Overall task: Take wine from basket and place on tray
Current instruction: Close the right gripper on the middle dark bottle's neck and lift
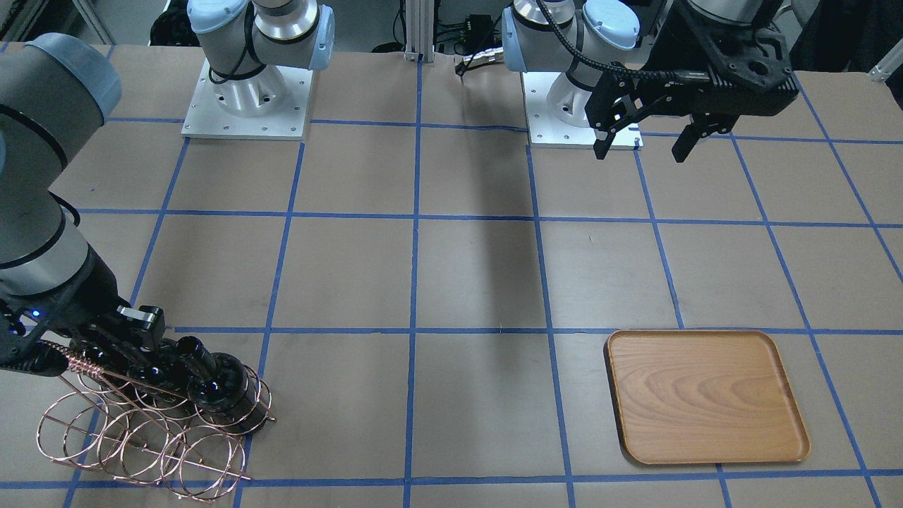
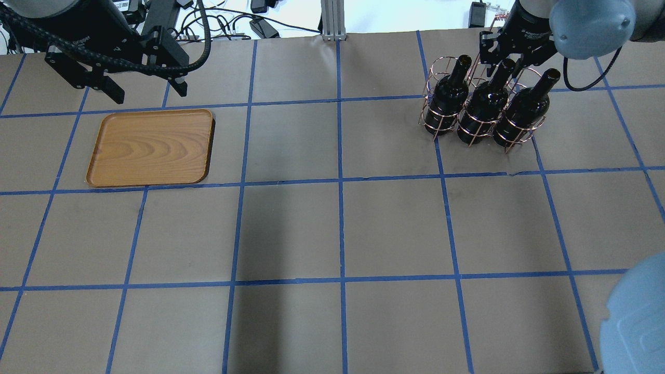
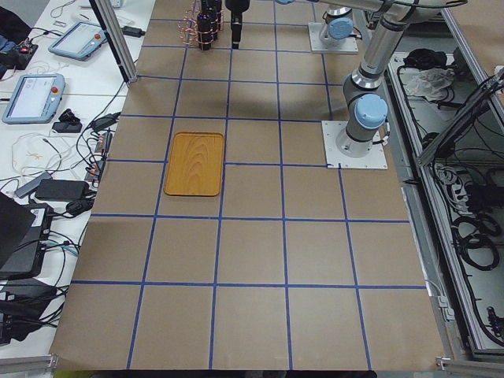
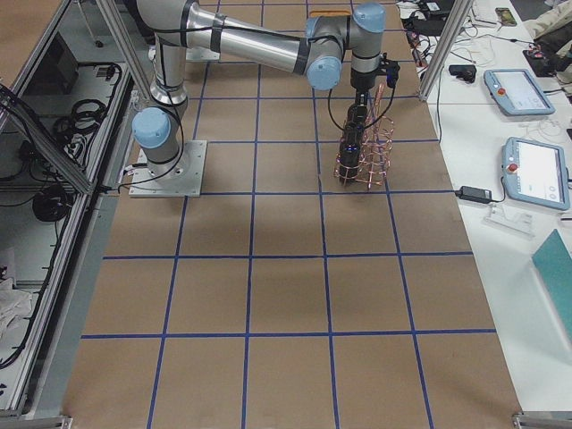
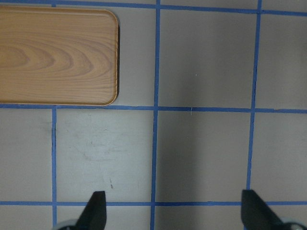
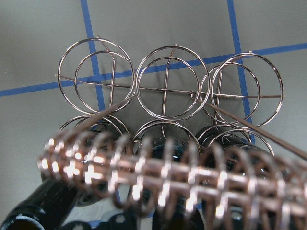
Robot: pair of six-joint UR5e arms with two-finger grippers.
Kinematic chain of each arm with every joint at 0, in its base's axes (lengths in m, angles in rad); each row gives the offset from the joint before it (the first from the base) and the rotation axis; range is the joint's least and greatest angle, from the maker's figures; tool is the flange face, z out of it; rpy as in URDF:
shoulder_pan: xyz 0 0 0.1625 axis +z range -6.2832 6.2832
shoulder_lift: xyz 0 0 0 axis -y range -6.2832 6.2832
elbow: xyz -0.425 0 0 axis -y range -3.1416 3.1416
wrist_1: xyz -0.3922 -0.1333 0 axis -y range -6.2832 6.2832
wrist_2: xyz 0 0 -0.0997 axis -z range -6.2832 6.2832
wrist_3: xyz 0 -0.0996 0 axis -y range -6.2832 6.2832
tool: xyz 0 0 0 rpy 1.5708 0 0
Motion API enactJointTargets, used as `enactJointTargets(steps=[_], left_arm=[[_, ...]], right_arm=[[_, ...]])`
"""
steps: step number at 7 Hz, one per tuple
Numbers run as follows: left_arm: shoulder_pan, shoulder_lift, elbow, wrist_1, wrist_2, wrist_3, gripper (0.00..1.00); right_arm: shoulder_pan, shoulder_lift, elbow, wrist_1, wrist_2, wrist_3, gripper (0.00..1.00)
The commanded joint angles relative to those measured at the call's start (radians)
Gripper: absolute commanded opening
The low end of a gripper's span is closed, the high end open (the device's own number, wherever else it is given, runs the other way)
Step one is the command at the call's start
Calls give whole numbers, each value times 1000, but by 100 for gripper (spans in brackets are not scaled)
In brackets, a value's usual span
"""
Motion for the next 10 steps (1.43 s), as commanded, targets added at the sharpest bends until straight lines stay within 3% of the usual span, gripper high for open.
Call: enactJointTargets(steps=[1,3,4,6,7,8,10], left_arm=[[0,0,0,-1,-1,1,100],[-2,8,1,-53,0,-3,100],[-2,11,2,-76,0,-3,100],[-2,15,2,-87,0,-3,100],[0,15,2,-87,0,-3,100],[0,15,2,-87,0,-3,100],[0,15,2,-86,-3,-3,100]], right_arm=[[0,-4,-10,16,-2,-5,26],[0,-13,-14,68,0,-6,7],[0,-29,-42,100,0,-8,6],[3,-88,-188,298,2,-9,6],[15,-134,-216,362,3,-5,6],[51,-195,-214,420,0,13,6],[245,-210,-191,441,-6,273,2]])
